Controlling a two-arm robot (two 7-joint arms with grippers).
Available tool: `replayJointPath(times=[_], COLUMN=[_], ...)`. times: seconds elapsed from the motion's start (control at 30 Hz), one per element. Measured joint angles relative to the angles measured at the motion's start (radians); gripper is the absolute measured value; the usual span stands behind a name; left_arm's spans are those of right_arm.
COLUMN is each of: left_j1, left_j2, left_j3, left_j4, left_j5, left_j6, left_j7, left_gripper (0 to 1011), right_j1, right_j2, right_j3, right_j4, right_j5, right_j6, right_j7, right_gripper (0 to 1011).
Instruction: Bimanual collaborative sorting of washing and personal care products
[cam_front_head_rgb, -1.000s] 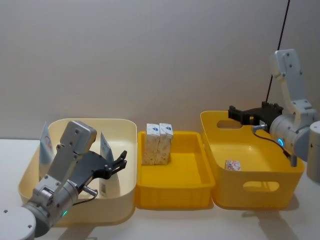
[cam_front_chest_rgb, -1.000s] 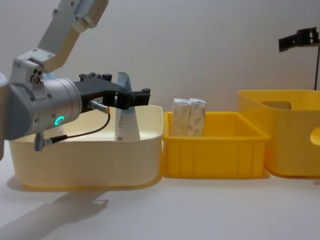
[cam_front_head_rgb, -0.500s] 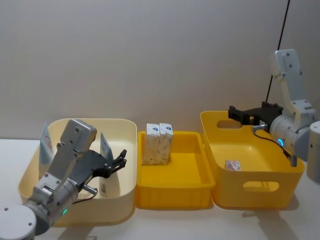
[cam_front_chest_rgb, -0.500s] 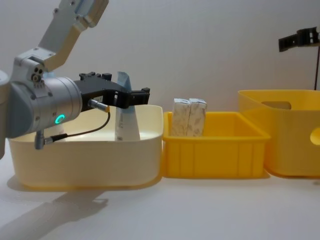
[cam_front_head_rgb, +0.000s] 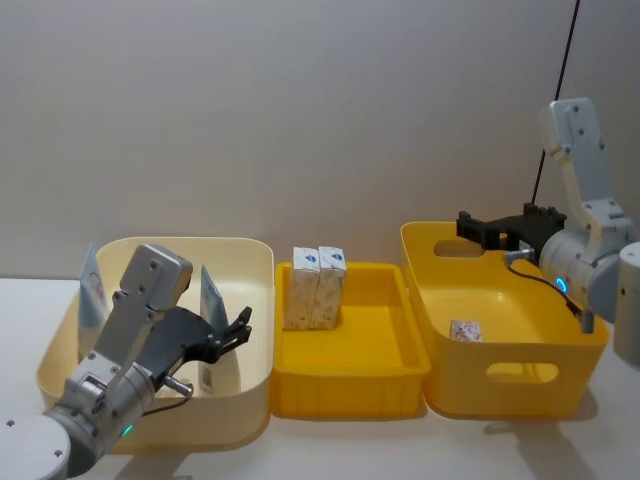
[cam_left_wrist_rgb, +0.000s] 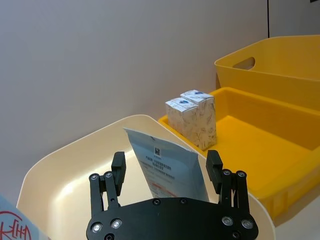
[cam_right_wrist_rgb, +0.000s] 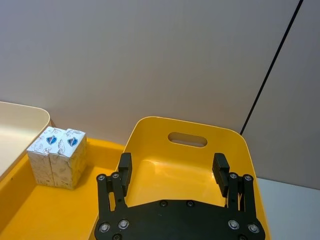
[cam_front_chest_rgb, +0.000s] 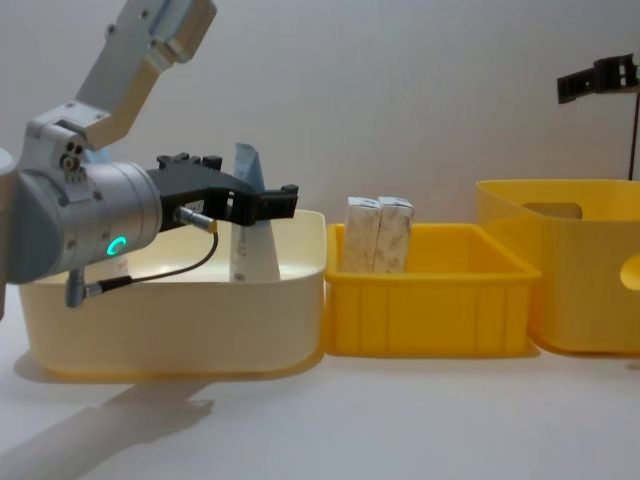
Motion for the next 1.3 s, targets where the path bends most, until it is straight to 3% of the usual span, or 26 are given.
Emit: replayJointPath(times=[0.5, 0.63, 1.3], left_j1=[0.020, 0.023, 0.028], left_j2=[0.008, 0.010, 0.012], left_j3=[-0.008, -0.009, -0.012], left_j4=[-0.010, -0.011, -0.014], left_j5=[-0.007, -0.008, -0.010], left_j6=[0.024, 0.027, 0.033], left_j7=[-0.014, -0.016, -0.020], left_gripper=[1002, 933, 305], right_j1=[0.000, 0.000, 0.000], right_j2=[0.000, 0.000, 0.000], right_j3=[0.000, 0.000, 0.000], right_j4=[0.000, 0.000, 0.000], right_j5=[0.000, 0.000, 0.000], right_j6=[0.000, 0.000, 0.000], right_j7=[0.000, 0.000, 0.000], right_gripper=[1001, 1001, 1001])
